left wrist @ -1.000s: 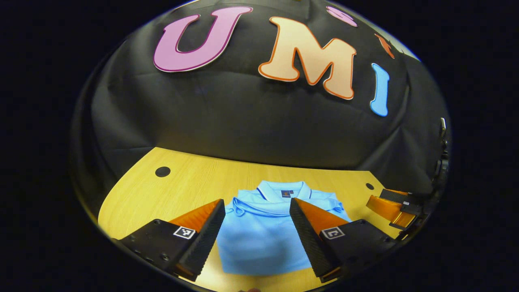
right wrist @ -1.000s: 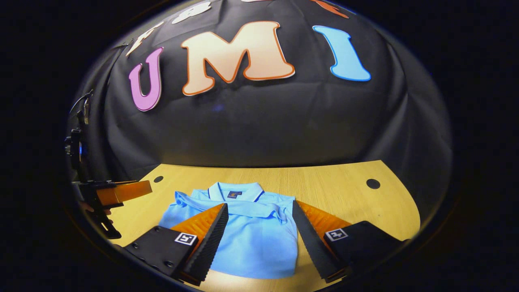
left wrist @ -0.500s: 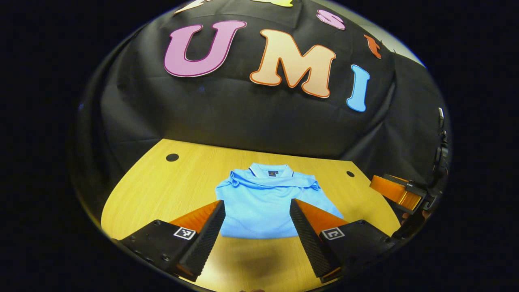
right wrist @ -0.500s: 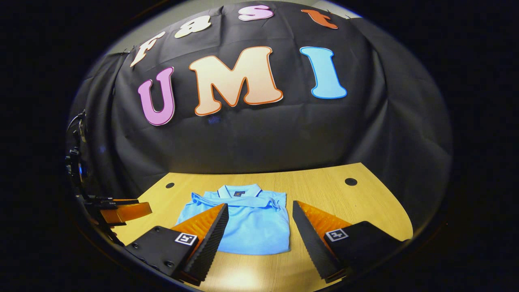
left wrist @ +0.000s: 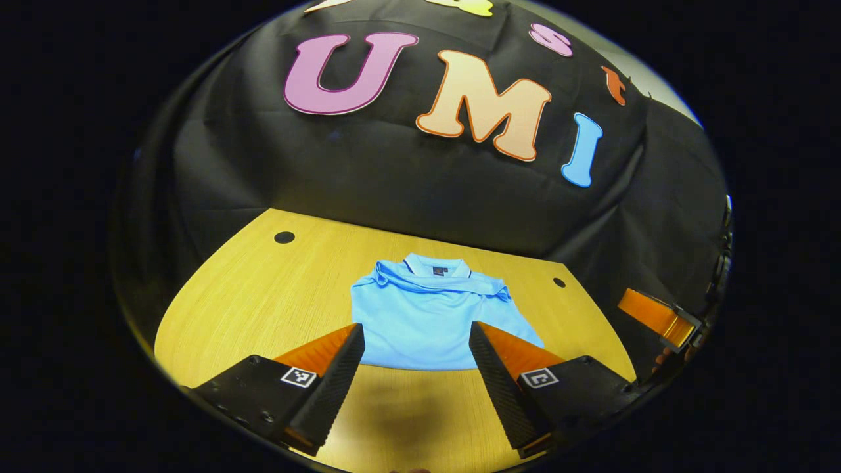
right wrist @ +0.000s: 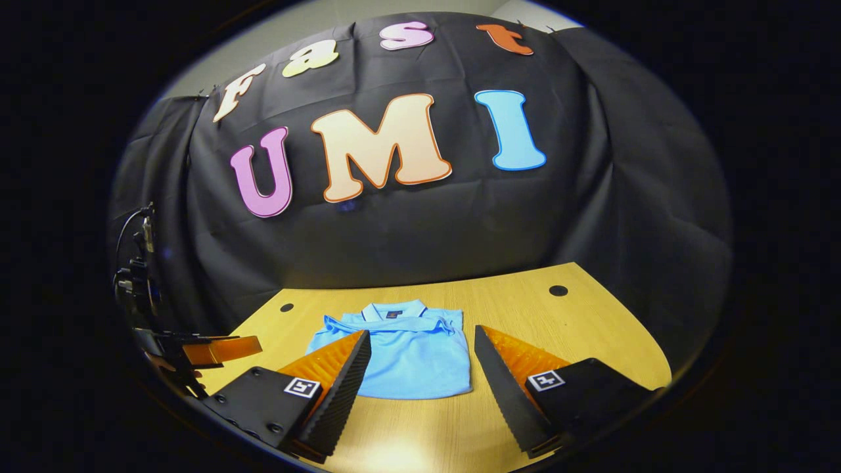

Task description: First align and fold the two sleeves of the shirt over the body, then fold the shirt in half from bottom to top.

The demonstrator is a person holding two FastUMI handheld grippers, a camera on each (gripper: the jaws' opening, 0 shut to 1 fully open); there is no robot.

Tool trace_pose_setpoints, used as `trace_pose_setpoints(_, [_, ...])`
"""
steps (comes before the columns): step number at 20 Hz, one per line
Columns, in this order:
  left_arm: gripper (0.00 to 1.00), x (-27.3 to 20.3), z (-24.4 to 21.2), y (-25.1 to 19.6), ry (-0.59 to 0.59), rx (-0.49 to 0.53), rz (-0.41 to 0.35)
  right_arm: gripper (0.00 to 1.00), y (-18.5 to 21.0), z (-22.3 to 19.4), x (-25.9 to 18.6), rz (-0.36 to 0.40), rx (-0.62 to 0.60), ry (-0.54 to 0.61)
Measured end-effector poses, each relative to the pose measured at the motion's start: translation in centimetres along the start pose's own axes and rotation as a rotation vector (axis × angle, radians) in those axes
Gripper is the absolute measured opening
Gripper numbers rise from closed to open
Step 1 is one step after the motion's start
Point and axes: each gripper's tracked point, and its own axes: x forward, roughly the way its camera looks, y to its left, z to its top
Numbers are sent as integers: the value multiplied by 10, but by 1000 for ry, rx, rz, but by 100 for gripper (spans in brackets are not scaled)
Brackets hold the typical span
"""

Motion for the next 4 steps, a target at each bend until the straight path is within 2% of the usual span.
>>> trace_pose_setpoints(1, [96,-1,2,-2,-3,10,-7,98,-2,2,-3,-6,0,-7])
trace_pose_setpoints(4, [96,-4,0,-5,-2,30,-19,98,-4,2,-8,-20,-6,-11])
